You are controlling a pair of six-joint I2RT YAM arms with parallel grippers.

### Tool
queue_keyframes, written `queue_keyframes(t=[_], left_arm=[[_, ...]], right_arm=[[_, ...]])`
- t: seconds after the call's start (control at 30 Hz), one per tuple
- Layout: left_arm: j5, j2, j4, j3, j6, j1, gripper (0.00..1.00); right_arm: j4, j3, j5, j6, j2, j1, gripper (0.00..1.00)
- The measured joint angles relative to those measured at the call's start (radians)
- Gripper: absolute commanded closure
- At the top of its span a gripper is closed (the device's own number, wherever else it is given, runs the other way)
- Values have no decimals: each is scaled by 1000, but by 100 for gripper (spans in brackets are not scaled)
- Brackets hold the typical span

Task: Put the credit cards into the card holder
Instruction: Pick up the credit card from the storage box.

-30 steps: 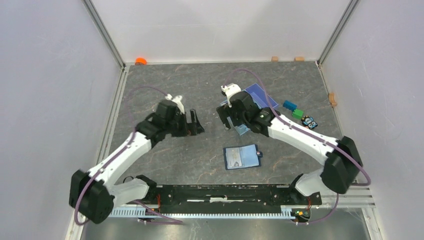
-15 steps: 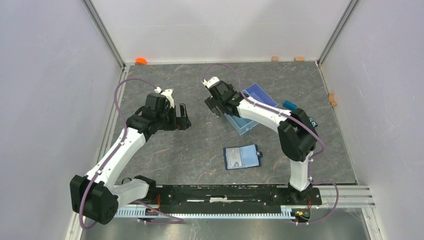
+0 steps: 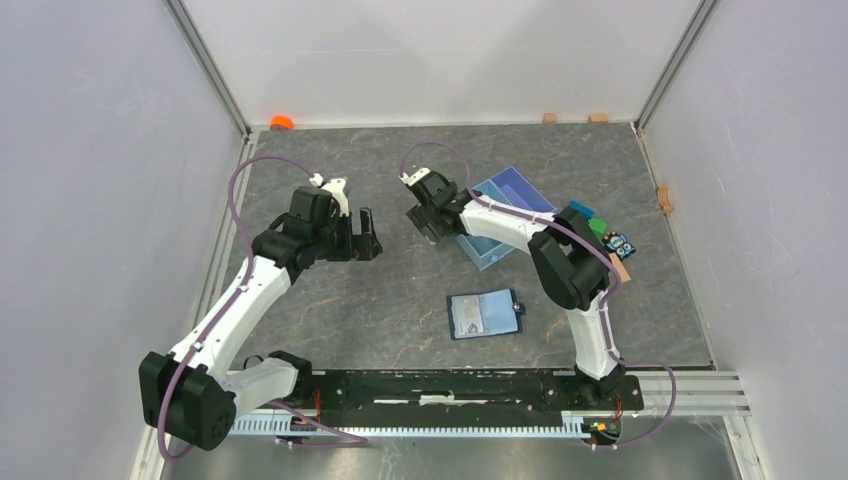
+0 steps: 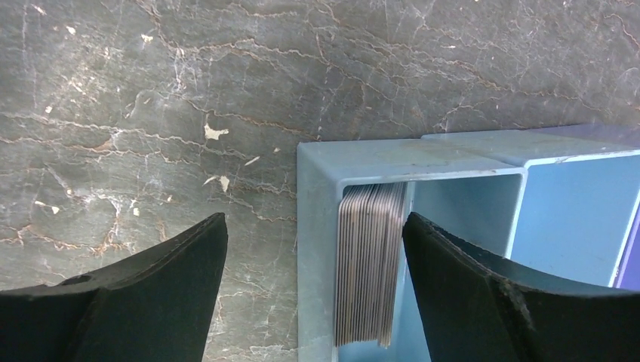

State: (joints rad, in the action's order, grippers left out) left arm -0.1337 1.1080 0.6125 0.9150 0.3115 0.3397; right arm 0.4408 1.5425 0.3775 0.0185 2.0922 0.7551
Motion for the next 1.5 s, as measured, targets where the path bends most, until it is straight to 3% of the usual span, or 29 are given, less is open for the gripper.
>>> queue_keyframes(t=[0.87,1.1,1.4,1.5], left_arm=[[0,-8,0,-6,0,-2,0],[0,-8,0,-6,-1,-2,0],[0,-11,0,-6,-1,-2,0],[0,-11,0,-6,-1,-2,0]], right_arm=[[-9,-21,-82,57,-101,29,18],[-10,-28,-78,67,-110,30,30],[-10,-31,-71,76,-143,31,59],[-10,-31,-66,80,-145,31,61]])
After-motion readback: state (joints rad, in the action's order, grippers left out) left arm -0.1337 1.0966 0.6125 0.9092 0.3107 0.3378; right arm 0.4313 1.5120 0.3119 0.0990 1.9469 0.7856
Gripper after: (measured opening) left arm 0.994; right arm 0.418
